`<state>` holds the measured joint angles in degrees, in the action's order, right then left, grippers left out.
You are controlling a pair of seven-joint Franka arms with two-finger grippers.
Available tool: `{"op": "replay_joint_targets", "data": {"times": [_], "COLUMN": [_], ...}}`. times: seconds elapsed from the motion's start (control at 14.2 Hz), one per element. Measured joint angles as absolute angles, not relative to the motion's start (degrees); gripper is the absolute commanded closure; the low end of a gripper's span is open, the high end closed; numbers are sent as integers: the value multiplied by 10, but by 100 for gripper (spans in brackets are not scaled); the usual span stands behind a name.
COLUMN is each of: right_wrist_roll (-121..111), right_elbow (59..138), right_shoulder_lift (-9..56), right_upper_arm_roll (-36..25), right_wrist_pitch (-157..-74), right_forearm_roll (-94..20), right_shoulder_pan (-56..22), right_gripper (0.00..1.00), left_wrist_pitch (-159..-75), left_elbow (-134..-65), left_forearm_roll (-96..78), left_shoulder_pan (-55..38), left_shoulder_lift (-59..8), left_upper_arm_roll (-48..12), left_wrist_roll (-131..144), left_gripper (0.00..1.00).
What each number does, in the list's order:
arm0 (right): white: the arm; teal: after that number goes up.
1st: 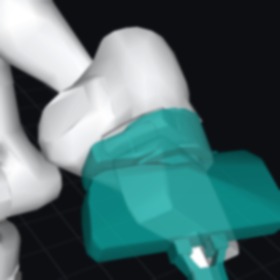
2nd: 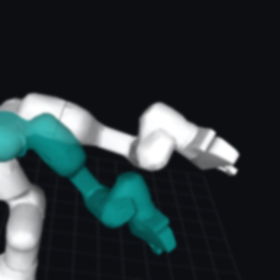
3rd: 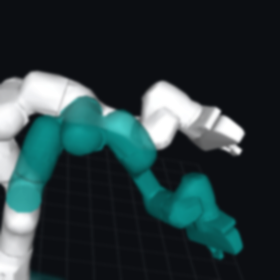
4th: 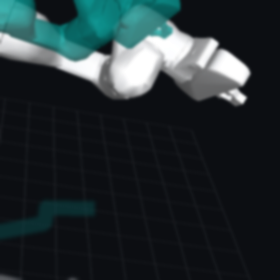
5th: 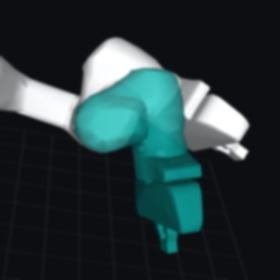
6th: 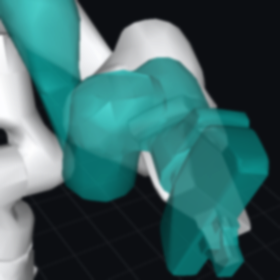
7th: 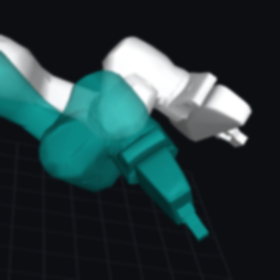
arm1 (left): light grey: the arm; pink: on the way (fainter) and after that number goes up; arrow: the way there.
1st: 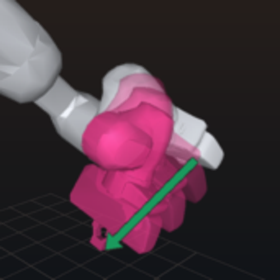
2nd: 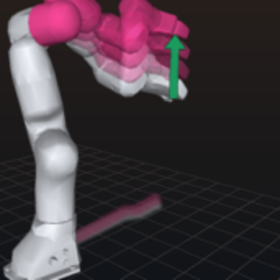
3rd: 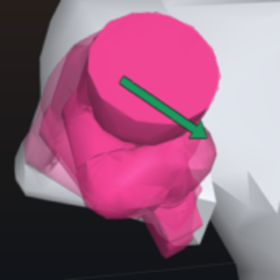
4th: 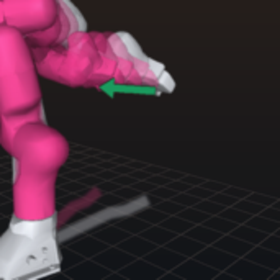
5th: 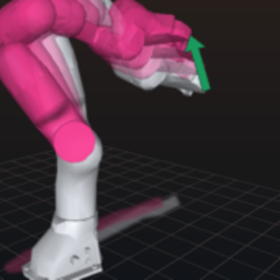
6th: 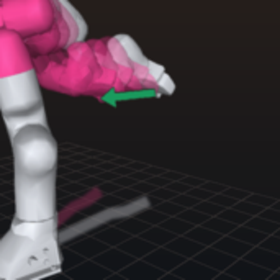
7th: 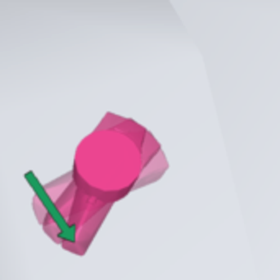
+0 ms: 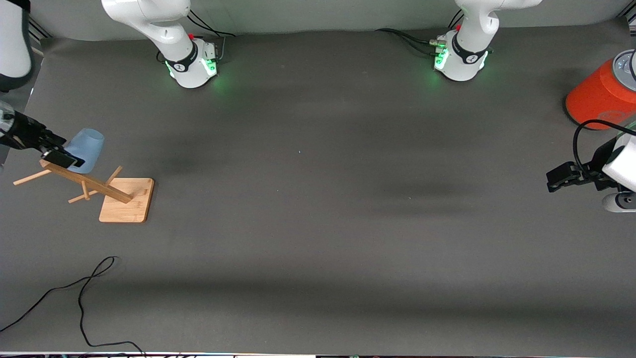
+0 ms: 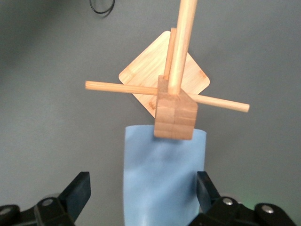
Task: Rotate and upright cup with both arms
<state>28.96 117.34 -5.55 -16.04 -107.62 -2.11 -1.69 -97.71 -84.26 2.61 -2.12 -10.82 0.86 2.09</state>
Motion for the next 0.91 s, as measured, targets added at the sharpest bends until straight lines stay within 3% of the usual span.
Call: {"op": "replay_joint_targets", "data": {"times": [0.21, 0.28, 0.35, 0.42, 0.49, 0.91], "right_wrist_roll": [290, 290, 290, 291, 291, 291], "right_elbow": [1196, 1197, 1197, 1197, 1197, 1197], "right_shoulder_lift": [-55, -56, -56, -56, -56, -63], "right_upper_arm_roll": [-160, -160, -160, -160, -160, -160], "right_wrist_pitch": [-1094, -1095, -1095, -1095, -1095, -1084], "right_forearm_roll": [-21, -21, -21, -21, -21, -21], "right_shoulder_pan": [-17, -17, -17, -17, -17, -17], "right_gripper": [0, 5, 22, 48, 59, 62], "left_wrist_pitch": [-977, -977, -977, -977, -977, -977], "left_elbow": [-843, -843, -843, -843, -843, -843], "left_forearm_roll": [26, 26, 26, 26, 26, 26], "left_shoulder_pan": [-21, -21, -21, -21, -21, -21], "left_shoulder_lift": [-108, -108, -108, -108, -108, -108], "left_upper_arm_roll": [9, 9, 9, 9, 9, 9], "left_wrist_roll": [21, 21, 21, 21, 21, 21], "left_gripper": [0, 0, 0, 0, 0, 0]}}
